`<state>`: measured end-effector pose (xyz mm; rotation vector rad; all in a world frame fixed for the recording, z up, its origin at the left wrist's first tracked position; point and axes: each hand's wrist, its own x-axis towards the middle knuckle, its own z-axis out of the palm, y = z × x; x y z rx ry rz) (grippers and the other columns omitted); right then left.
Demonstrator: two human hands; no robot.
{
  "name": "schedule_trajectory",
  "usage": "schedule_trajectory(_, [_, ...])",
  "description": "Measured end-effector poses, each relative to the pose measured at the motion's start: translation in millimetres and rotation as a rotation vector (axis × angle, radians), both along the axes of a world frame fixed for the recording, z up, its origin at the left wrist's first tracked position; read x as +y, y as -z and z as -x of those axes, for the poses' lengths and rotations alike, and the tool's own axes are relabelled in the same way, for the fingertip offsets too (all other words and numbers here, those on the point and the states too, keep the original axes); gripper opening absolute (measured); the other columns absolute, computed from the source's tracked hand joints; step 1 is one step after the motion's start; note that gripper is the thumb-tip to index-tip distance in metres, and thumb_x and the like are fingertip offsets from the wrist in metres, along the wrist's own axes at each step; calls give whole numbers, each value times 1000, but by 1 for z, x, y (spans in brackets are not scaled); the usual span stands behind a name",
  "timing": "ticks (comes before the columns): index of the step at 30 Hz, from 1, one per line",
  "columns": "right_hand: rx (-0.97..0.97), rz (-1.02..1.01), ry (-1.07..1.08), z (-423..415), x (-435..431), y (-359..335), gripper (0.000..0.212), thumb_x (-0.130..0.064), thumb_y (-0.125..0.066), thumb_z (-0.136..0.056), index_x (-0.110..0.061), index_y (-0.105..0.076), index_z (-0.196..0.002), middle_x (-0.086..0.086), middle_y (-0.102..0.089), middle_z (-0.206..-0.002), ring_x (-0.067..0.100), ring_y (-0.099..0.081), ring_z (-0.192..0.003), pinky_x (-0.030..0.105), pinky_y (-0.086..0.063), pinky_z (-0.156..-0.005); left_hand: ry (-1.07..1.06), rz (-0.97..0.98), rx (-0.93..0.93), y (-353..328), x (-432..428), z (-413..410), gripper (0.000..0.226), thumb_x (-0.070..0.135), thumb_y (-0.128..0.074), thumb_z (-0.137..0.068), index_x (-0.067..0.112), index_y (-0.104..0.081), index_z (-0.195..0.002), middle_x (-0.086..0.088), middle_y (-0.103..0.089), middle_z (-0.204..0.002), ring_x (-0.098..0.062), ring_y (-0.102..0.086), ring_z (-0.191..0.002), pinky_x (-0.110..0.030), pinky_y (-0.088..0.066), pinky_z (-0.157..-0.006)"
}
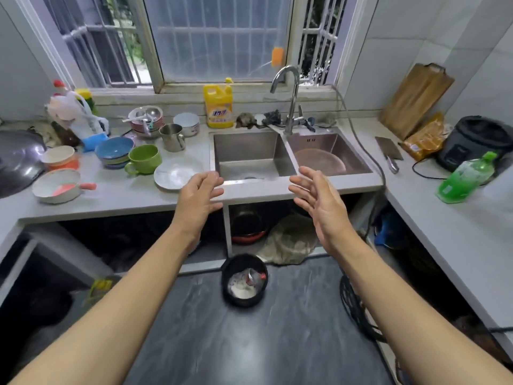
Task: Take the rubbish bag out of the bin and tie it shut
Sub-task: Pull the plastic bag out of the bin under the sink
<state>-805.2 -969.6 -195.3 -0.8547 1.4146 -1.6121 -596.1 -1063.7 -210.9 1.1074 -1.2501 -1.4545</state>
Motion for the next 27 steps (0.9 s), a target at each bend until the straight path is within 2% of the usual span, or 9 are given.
schedule_trajectory(4, [-30,-63,-21,16,-28,27,41,-47,-41,-100,-23,-61,-127,2,-70,-122,15,-66,-115,34,-49,-100,-21,-35,-32,24,-16,12,34,50,-56,-85,27,-63,-108,-2,-66,-121,-16,-64,-112,-38,-54,-91])
schedule_trajectory(9, [-29,-137,-25,21,-55,62,36,-47,-40,-101,-26,-62,-121,3,-71,-121,15,-67,-114,36,-49,-102,-79,-118,-35,65,-45,9,29,39,-53,-96,20,-62,-116,-2,-67,-120,-16,-64,-112,-39,-54,-92])
schedule_trajectory(15, [-9,-227,10,21,-95,114,33,-41,-34,-106,-27,-61,-118,4,-71,-121,16,-67,-114,39,-48,-105,-92,-205,-55,127,-86,9,36,38,-52,-97,15,-59,-124,-2,-67,-122,-17,-64,-113,-40,-55,-93])
schedule_trajectory(24, [-21,-331,38,13,-153,206,35,-42,-34,-105,-26,-62,-120,4,-71,-120,17,-67,-113,35,-49,-99,-83,-347,-74,227,-141,8,35,39,-53,-96,17,-61,-123,-1,-66,-122,-17,-64,-112,-39,-55,-92])
schedule_trajectory(27, [-10,-348,25,11,-170,241,37,-44,-35,-103,-27,-62,-120,4,-71,-120,18,-67,-114,35,-49,-97,-107,-383,-75,264,-147,9,43,44,-55,-90,16,-61,-122,-3,-66,-121,-17,-64,-111,-39,-55,-90])
